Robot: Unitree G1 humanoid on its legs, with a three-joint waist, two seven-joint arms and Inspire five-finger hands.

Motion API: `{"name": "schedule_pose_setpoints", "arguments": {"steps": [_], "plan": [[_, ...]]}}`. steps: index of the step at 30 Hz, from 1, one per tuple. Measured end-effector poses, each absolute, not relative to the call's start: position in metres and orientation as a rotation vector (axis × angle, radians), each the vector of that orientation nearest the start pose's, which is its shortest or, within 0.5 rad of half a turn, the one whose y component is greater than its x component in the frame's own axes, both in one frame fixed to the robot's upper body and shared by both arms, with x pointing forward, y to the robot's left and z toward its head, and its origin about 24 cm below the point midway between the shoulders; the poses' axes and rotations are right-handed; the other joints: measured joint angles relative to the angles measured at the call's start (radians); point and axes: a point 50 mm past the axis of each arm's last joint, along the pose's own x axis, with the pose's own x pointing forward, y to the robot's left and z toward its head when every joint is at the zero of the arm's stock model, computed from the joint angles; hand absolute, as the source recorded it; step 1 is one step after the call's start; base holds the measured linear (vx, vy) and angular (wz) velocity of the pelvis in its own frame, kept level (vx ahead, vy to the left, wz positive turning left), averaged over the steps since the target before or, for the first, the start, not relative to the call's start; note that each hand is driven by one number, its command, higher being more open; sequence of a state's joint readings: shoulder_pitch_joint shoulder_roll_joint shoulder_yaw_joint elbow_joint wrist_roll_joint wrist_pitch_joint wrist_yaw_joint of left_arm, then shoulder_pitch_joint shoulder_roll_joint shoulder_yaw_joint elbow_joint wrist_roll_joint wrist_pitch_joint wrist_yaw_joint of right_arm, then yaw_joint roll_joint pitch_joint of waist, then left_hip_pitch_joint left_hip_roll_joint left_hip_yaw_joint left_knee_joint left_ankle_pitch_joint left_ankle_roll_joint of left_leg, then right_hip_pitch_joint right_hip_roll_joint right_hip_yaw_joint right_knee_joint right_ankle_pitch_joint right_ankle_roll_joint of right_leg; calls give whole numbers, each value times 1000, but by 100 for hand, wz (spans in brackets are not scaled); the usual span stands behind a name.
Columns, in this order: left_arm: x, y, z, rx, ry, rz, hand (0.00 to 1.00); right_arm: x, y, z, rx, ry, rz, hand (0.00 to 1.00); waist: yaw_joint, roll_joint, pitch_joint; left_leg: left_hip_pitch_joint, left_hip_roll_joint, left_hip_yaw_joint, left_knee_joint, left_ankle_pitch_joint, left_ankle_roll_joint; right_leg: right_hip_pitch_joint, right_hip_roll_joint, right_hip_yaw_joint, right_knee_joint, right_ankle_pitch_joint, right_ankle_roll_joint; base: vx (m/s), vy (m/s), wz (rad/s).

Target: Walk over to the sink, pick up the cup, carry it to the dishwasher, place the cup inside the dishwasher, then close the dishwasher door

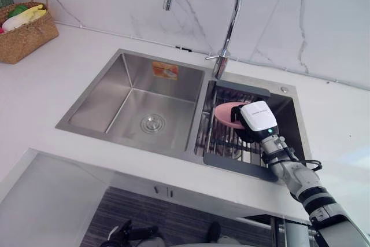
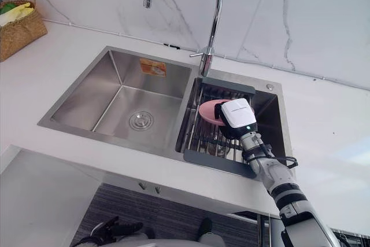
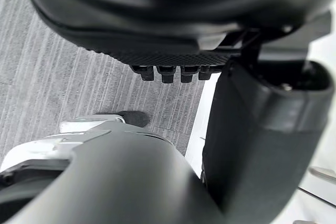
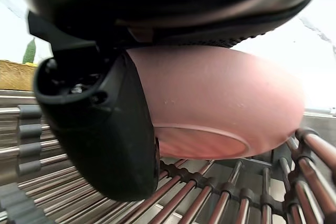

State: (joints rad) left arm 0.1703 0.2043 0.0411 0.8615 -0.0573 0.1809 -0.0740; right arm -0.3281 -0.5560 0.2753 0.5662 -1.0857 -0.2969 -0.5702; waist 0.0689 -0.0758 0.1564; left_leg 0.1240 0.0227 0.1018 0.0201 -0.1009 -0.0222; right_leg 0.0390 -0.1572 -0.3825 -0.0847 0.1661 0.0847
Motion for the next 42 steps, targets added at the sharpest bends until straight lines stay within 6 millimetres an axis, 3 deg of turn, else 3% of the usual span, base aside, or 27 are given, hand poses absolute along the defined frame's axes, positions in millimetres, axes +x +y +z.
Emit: {"name": "schedule_pose_setpoints", "arguments": {"steps": [9, 12, 16, 19, 23, 29, 32, 35, 36, 37, 38, 42], "plan": [[82, 230, -152, 39, 1189, 143, 100, 287, -214, 68, -1537, -568, 1, 0, -9, 10, 6, -9, 6, 17, 13, -3, -4, -12, 6, 16, 0, 0, 0, -3, 0, -4], [80, 229, -153, 31, 1197, 148, 100, 283, -215, 99, -1337, -641, -162, 0, -30, 16, 6, -10, 6, 31, 17, -4, -4, -18, 7, 28, 0, 1, -1, -14, 5, -13], [77, 228, -154, 14, 1211, 159, 100, 274, -232, 144, -1087, -726, -424, 0, -47, 19, 3, -1, 11, 53, 22, -12, -7, -20, 14, 50, 0, 2, -2, -13, 4, -15], [74, 225, -156, 6, 1237, 162, 100, 263, -239, 161, -993, -776, -508, 0, -60, 30, -11, 14, 17, 84, 23, -23, -10, -21, 22, 78, 0, 2, -2, -9, 7, -28], [67, 223, -159, 9, 1275, 171, 100, 248, -245, 159, -952, -763, -568, 0, -86, 40, -31, 29, 26, 116, 23, -35, -14, -24, 34, 109, 0, 2, -2, -15, 0, -29], [62, 223, -161, 11, 1311, 178, 100, 220, -276, 151, -933, -642, -741, 0, -116, 45, -37, 51, 39, 213, 24, -52, -24, -55, 61, 199, -1, 12, -13, -38, -10, -46], [60, 222, -162, -1, 1324, 189, 100, 206, -294, 140, -882, -536, -843, 0, -132, 51, -40, 34, 59, 271, 124, -114, -25, -81, 96, 293, 0, 26, -24, -19, -20, -95], [56, 221, -164, -68, 1328, 251, 100, 198, -301, 133, -859, -492, -884, 0, -138, 64, -42, -13, 65, 164, 290, -176, 11, -101, 116, 420, 0, 44, -31, -1, -44, -130], [51, 215, -166, -102, 1340, 269, 100, 196, -305, 135, -869, -491, -902, 0, -143, 83, -49, -5, 62, 117, 296, -204, 3, -114, 136, 468, -1, 43, -32, -13, -6, -149], [48, 207, -168, -128, 1353, 261, 100, 189, -313, 136, -878, -490, -950, 0, -162, 120, -62, 9, 67, 108, 268, -236, -2, -133, 157, 495, -1, 48, -27, -22, 32, -106], [48, 205, -168, -129, 1354, 252, 100, 185, -317, 135, -881, -483, -981, 0, -176, 128, -62, 16, 67, 113, 251, -244, -6, -140, 161, 500, -1, 53, -25, -27, 72, -66], [50, 208, -168, -111, 1350, 242, 100, 167, -329, 118, -883, -415, -1110, 0, -187, 116, -44, 7, 19, 216, 226, -245, 9, -215, 130, 510, 2, 93, -45, -92, 76, -82]]}}
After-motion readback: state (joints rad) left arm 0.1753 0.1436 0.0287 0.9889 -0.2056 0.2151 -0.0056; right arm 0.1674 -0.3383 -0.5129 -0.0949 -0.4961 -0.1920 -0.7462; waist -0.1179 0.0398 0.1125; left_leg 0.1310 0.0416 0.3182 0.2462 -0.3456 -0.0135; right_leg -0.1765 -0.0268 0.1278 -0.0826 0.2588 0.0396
